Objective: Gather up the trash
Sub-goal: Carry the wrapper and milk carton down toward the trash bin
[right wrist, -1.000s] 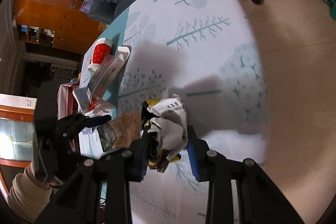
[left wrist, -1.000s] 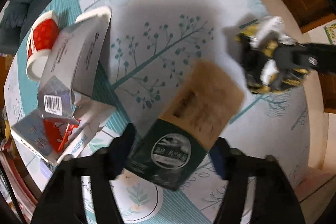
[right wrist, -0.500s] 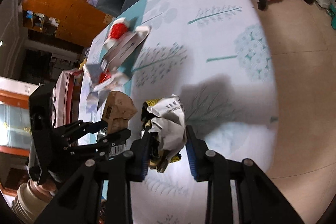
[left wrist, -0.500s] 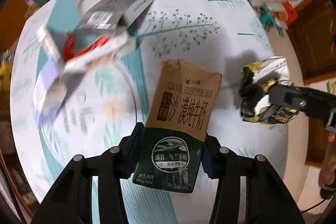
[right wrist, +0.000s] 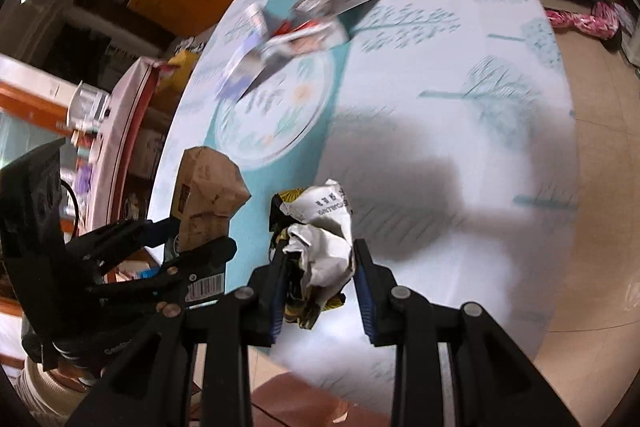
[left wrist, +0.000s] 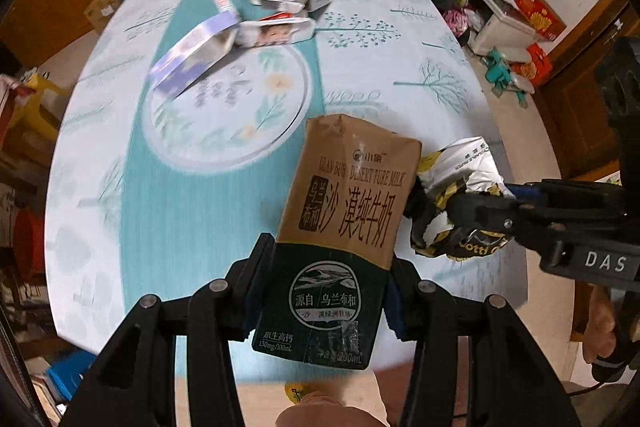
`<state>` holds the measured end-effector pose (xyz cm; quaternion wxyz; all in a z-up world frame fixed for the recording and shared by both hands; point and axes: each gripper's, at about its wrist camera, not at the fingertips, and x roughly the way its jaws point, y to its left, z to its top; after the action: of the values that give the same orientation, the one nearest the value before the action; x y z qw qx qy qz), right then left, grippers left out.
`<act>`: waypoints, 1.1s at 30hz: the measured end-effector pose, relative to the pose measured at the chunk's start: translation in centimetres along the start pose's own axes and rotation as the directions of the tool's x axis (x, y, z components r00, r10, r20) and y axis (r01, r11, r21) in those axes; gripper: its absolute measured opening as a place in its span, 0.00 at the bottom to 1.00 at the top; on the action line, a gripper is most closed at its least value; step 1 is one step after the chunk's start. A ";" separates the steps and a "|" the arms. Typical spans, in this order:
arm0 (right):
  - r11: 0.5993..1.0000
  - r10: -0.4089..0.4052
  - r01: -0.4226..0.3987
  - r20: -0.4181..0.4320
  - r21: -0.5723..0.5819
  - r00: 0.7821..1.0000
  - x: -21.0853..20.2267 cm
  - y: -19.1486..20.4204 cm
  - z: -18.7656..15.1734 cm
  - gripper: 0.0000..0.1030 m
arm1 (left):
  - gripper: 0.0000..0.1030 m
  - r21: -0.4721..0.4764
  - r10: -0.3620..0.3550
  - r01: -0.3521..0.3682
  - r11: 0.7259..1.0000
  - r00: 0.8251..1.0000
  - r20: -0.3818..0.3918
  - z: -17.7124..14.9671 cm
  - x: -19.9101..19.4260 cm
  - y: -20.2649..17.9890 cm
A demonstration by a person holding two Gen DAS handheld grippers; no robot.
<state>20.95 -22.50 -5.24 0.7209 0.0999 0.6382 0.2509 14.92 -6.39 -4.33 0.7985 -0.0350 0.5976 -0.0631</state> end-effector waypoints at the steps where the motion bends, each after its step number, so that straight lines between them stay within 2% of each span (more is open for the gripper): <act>1: 1.000 -0.004 0.004 0.003 -0.011 1.000 -0.1 0.9 -0.7 0.29 | 0.46 -0.007 -0.001 0.001 1.000 1.000 0.015 -1.2 -0.8 0.6; 11: 0.994 -0.049 0.061 0.131 -0.094 0.990 -2.2 11.9 -11.1 0.29 | 0.46 -0.018 -0.006 0.008 1.000 0.994 0.108 -12.6 -6.7 5.7; 18: 0.984 -0.126 0.147 0.188 -0.100 0.974 -2.6 16.9 -18.1 0.29 | 0.46 0.014 -0.024 0.022 1.000 0.988 0.152 -19.0 -9.2 7.0; 22: 0.981 -0.158 0.174 0.181 -0.080 0.971 -2.2 18.1 -21.2 0.29 | 0.46 0.005 -0.034 0.034 0.999 0.990 0.138 -21.8 -9.2 7.5; 27: 0.973 -0.203 0.217 0.152 -0.078 0.967 -0.8 18.8 -23.8 0.29 | 0.46 0.003 -0.031 0.031 1.000 0.994 0.107 -23.7 -8.0 7.6; 33: 0.974 -0.221 0.224 0.080 -0.036 0.972 2.6 16.7 -25.5 0.29 | 0.46 -0.058 -0.036 0.041 0.997 0.997 0.074 -25.0 -4.1 8.2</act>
<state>-7.59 -11.41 -3.99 0.7700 0.0211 0.6121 0.1788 -9.67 2.83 -8.62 0.8171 -0.0726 0.5688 -0.0592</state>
